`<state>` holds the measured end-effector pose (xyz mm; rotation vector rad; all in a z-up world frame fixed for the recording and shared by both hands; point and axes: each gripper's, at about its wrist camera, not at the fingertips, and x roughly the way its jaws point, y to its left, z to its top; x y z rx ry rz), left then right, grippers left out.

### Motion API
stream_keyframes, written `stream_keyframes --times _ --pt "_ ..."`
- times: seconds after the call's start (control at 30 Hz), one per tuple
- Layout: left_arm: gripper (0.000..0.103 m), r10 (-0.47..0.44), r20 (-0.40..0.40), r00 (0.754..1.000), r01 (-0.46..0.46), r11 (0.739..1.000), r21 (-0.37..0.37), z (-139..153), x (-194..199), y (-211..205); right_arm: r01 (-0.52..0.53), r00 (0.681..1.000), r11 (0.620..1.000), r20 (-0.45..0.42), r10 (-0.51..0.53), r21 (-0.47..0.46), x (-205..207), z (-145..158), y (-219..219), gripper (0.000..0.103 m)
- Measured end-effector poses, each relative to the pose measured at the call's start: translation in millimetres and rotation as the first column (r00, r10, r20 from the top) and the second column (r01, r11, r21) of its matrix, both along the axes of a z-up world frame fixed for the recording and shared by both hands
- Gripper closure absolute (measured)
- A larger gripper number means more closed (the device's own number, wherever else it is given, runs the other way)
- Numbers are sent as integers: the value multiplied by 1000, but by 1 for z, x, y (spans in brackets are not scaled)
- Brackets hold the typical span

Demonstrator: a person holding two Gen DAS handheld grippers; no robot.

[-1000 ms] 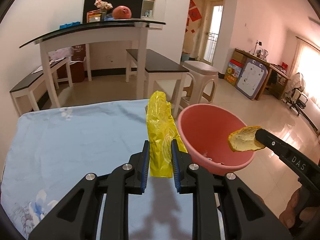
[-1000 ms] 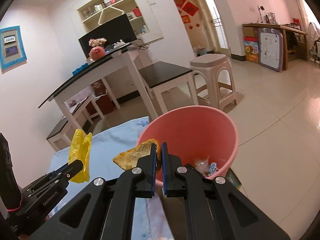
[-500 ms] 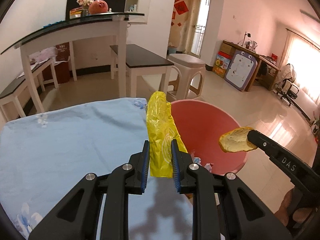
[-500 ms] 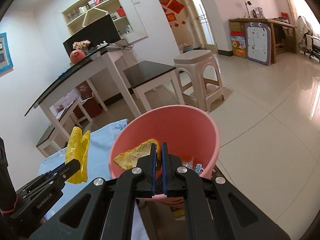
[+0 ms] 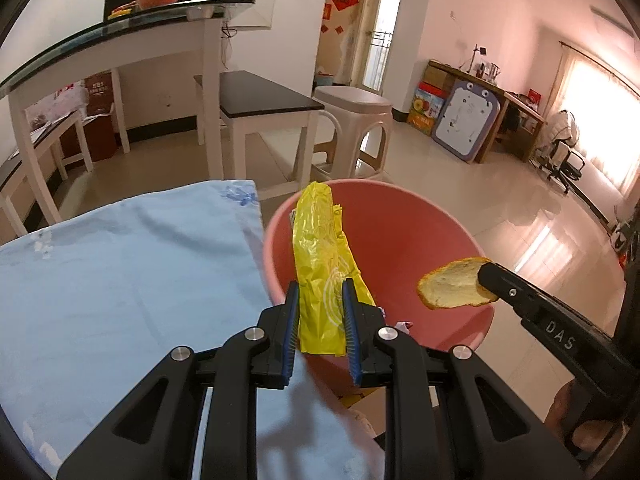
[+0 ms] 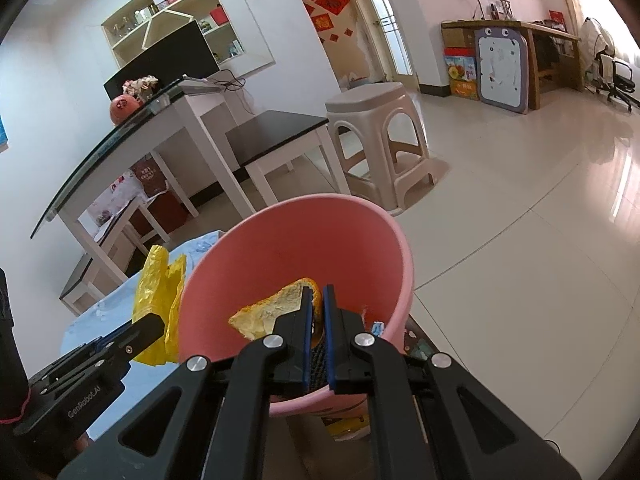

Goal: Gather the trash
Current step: 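Carry the yellow bag with the left tool while the right tool carries the peel to the bucket, then open both tools to drop the yellow bag and peel into the bucket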

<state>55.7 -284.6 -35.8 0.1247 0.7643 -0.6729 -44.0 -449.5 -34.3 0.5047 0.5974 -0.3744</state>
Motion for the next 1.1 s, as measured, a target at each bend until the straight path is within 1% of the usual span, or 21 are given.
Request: stream_keyframes --times 0.27,0.63,0.77,0.83,0.93,1.0,1.03,1.07,1.1 --pt "82 -18 -11 1000 19 1000 19 -9 4 -16 3 1000 1000 -20 -3 3 3 -10 -8 98" --pt "82 -43 -19 999 43 998 38 -19 12 -28 -4 999 1000 -47 3 -15 17 -16 -12 98" --pt "80 -57 -29 998 58 998 30 -19 15 -31 -7 998 1000 -55 5 -29 22 -17 -11 98" --pt "77 -64 -40 997 65 997 27 -20 17 -32 -6 999 999 -55 4 -36 22 -17 -11 97" --pt "68 -74 -52 996 75 997 14 -20 20 -31 -12 998 999 -61 9 -42 23 -17 -11 93" --pt "60 -85 -59 995 85 996 0 -19 21 -29 -10 998 999 -63 8 -41 23 -18 -11 86" --pt "59 -86 -59 995 86 996 -4 -18 20 -29 -10 998 999 -62 8 -38 22 -18 -12 83" --pt "58 -89 -57 994 88 996 -9 -17 20 -28 -9 998 999 -61 6 -37 22 -18 -12 71" --pt "58 -90 -57 994 90 996 -12 -17 19 -28 -7 998 999 -58 5 -38 21 -18 -13 62"
